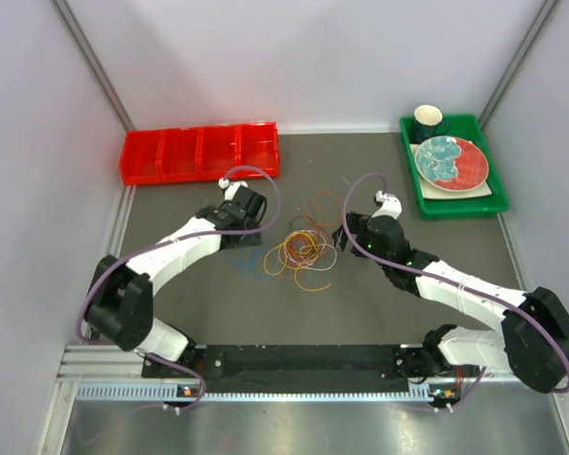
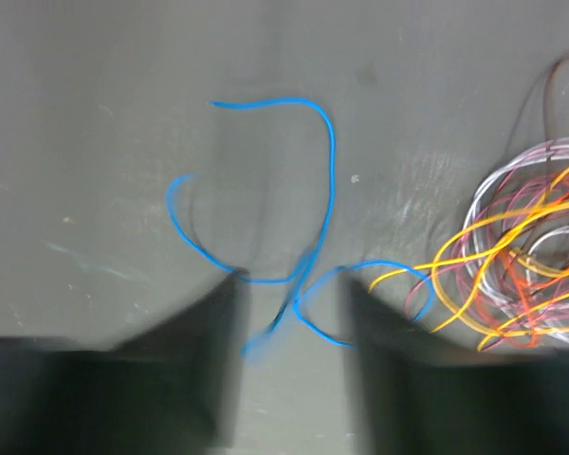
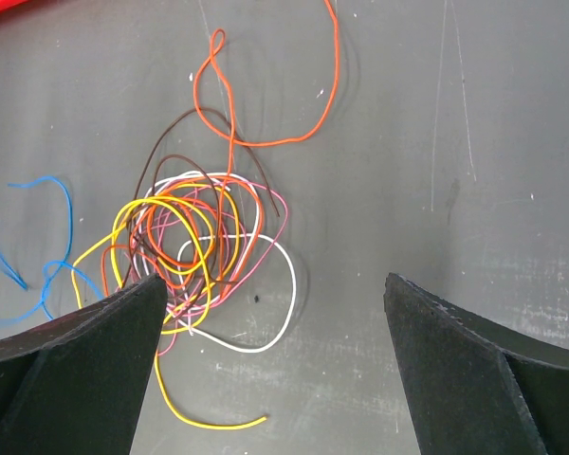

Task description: Untangle the cables

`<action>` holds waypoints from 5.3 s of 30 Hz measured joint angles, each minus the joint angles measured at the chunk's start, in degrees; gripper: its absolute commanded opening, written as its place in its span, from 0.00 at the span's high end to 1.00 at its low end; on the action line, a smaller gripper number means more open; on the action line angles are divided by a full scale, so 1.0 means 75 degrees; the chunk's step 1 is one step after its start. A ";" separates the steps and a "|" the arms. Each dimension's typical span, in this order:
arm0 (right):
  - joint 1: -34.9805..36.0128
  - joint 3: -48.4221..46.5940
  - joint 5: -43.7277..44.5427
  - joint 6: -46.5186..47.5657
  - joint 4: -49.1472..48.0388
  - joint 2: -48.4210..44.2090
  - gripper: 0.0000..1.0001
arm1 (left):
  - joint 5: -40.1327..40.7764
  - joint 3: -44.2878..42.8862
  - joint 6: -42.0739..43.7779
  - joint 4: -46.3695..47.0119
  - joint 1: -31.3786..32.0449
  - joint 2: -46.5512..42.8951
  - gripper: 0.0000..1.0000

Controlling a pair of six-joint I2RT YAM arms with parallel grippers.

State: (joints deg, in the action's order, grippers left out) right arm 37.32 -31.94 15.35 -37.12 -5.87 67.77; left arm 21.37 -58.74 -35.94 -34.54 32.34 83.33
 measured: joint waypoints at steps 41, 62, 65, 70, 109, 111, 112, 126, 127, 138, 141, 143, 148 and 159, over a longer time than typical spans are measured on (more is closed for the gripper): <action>0.0000 0.0000 0.0000 0.0000 0.0012 0.0000 0.05 | -0.0740 0.0699 0.1250 0.0903 0.0361 0.1145 0.34; 0.0000 0.0000 0.0000 0.0003 0.0160 0.0003 0.05 | -0.1023 0.0755 0.1338 0.1690 -0.0058 0.1504 1.00; 0.0000 0.0000 0.0000 0.0003 0.0160 0.0003 0.05 | -0.0962 0.0746 0.1215 0.1617 -0.0140 0.1486 1.00; 0.0000 0.0000 0.0000 0.0003 0.0160 0.0003 0.05 | -0.0799 0.0396 0.1139 0.0632 -0.0207 0.1431 1.00; 0.0000 0.0000 0.0009 -0.0003 0.0163 0.0047 0.05 | 0.0160 -0.8661 0.1148 -0.1262 -0.1017 0.3547 1.00; 0.0000 0.0000 0.0020 -0.0003 0.0163 0.0047 0.05 | 0.0070 -0.8938 0.1067 -0.1096 -0.1105 0.3853 1.00; 0.0000 0.0000 0.0026 -0.0003 0.0163 0.0047 0.05 | 0.0029 -0.9058 0.1017 -0.0994 -0.1160 0.4010 1.00; 0.0000 0.0000 0.0117 -0.0026 0.0163 0.0047 0.05 | -0.1081 -0.9183 0.0595 0.0411 -0.1775 0.5094 1.00; 0.0000 0.0000 0.0122 -0.0026 0.0163 0.0047 0.05 | -0.1122 -0.9183 0.0577 0.0495 -0.1810 0.5164 1.00; 0.0000 0.0000 0.0128 -0.0026 0.0163 0.0052 0.05 | -0.1218 -0.9136 0.0411 0.1110 -0.1944 0.5444 1.00; 0.0000 -0.0003 0.0131 -0.0026 0.0160 0.0067 0.05 | -0.1271 -0.9095 0.0382 0.1250 -0.1976 0.5444 1.00; 0.0000 -0.0006 0.0131 -0.0026 0.0163 0.0108 0.05 | -0.1288 -0.9092 0.0376 0.1303 -0.2011 0.5444 1.00; 0.0000 -0.0009 0.0134 -0.0023 0.0163 0.0154 0.05 | -0.1335 -0.8941 0.0323 0.1550 -0.2136 0.5444 1.00; 0.0000 -0.0061 0.0140 -0.0023 0.0160 0.0224 0.05 | -0.1539 -0.8591 -0.0411 0.1786 -0.2366 0.5968 1.00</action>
State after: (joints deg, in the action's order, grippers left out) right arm 37.32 -32.40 16.40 -37.30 -4.67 69.45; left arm 9.82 -123.17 -39.03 -21.15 14.59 128.09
